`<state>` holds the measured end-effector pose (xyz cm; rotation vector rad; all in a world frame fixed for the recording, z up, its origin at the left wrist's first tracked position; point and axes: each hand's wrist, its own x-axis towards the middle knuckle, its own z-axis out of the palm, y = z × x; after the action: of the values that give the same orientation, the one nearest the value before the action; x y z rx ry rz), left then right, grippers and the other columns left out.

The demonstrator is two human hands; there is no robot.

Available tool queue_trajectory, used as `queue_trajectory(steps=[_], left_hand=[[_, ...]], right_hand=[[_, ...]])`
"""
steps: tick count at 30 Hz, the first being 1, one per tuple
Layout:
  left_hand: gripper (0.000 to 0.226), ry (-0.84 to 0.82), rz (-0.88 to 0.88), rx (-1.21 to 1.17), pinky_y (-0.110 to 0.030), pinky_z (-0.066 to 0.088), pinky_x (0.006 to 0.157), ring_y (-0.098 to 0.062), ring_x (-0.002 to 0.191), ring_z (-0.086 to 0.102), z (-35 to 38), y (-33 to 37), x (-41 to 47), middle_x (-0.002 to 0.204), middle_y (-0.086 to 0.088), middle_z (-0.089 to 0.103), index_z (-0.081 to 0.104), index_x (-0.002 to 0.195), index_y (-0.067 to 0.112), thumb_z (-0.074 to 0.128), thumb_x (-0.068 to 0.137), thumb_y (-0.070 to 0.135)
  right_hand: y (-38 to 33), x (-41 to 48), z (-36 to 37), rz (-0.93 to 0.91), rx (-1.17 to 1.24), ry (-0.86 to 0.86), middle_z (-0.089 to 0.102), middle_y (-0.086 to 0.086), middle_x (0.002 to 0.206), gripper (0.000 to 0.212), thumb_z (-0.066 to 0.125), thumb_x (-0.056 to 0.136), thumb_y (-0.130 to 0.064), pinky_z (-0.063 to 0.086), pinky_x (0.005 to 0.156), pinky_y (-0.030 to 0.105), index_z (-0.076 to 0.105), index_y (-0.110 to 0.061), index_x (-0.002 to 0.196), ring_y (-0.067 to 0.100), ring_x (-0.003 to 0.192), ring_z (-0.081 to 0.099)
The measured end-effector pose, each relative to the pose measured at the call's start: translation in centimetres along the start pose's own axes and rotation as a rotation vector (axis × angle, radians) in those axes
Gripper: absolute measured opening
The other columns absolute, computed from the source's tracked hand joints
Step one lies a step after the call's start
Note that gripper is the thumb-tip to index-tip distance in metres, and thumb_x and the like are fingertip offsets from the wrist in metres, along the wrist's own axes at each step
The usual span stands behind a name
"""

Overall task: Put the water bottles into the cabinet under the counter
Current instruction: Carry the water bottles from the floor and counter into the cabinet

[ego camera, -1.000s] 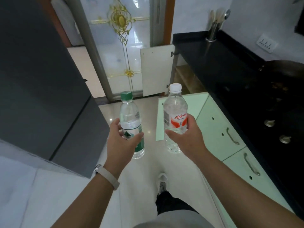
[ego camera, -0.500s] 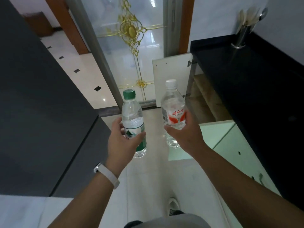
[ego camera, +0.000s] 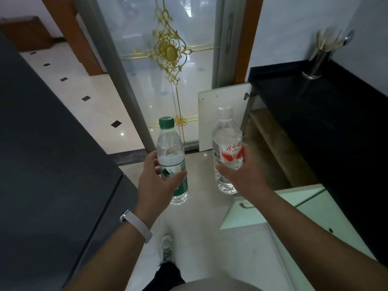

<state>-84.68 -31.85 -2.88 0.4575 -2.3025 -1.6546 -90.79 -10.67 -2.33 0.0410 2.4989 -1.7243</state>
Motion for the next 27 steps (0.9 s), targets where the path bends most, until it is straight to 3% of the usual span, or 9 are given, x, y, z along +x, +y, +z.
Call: queue_trajectory(steps=[3, 8, 12, 15, 20, 27], left_hand=[[0.071, -0.071, 0.017, 0.004, -0.016, 0.048, 0.076, -0.006, 0.101, 0.060, -1.3, -1.0, 5.1, 0.112, 0.015, 0.059, 0.045, 0.130, 0.028, 0.088, 0.074, 0.019], [0.075, -0.195, 0.050, -0.018, -0.017, 0.047, 0.081, -0.008, 0.105, 0.059, -3.9, -1.5, 14.0, 0.117, 0.010, 0.058, 0.043, 0.137, 0.025, 0.087, 0.075, 0.019], [0.073, -0.239, 0.038, -0.082, -0.023, 0.051, 0.082, 0.003, 0.099, 0.060, -4.2, -1.4, 19.5, 0.111, 0.022, 0.057, 0.041, 0.127, 0.034, 0.087, 0.075, 0.013], [0.075, -0.264, 0.026, -0.102, -0.029, 0.054, 0.085, -0.001, 0.101, 0.062, -3.2, -1.6, 22.2, 0.110, 0.024, 0.057, 0.042, 0.130, 0.032, 0.088, 0.073, 0.014], [0.080, -0.347, 0.021, -0.093, -0.029, 0.053, 0.086, -0.001, 0.099, 0.062, -0.2, -1.7, 25.3, 0.112, 0.020, 0.061, 0.044, 0.138, 0.026, 0.089, 0.073, 0.013], [0.075, -0.429, -0.003, -0.045, -0.017, 0.053, 0.076, 0.014, 0.087, 0.063, 5.5, -1.9, 30.2, 0.108, 0.022, 0.062, 0.046, 0.131, 0.031, 0.087, 0.073, 0.007]], right_hand=[[-1.6, 2.8, 2.6, 0.022, -0.029, 0.060, 0.057, -0.024, 0.101, 0.057, 0.083, 0.076, -0.030, 0.043, 0.068, 0.010, 0.044, -0.039, 0.117, 0.000, 0.091, 0.060], [-5.2, 6.8, 7.3, 0.062, -0.024, 0.140, 0.057, -0.019, 0.106, 0.059, 0.082, 0.078, -0.028, 0.050, 0.084, 0.022, 0.043, -0.037, 0.121, 0.002, 0.094, 0.059], [-6.8, 9.1, 9.8, 0.051, -0.020, 0.214, 0.060, -0.021, 0.103, 0.059, 0.083, 0.075, -0.026, 0.048, 0.068, 0.010, 0.046, -0.039, 0.119, -0.004, 0.089, 0.062], [-7.0, 10.2, 10.4, 0.076, -0.047, 0.269, 0.060, -0.024, 0.101, 0.061, 0.084, 0.074, -0.028, 0.048, 0.065, 0.010, 0.046, -0.040, 0.120, -0.008, 0.087, 0.062], [-6.1, 12.5, 9.5, 0.148, -0.081, 0.367, 0.061, -0.014, 0.115, 0.069, 0.085, 0.072, -0.031, 0.054, 0.088, 0.029, 0.047, -0.031, 0.130, 0.006, 0.099, 0.063], [-2.4, 19.3, 8.0, 0.227, -0.006, 0.454, 0.058, -0.017, 0.108, 0.066, 0.084, 0.073, -0.033, 0.050, 0.082, 0.021, 0.044, -0.037, 0.125, 0.000, 0.091, 0.061]])
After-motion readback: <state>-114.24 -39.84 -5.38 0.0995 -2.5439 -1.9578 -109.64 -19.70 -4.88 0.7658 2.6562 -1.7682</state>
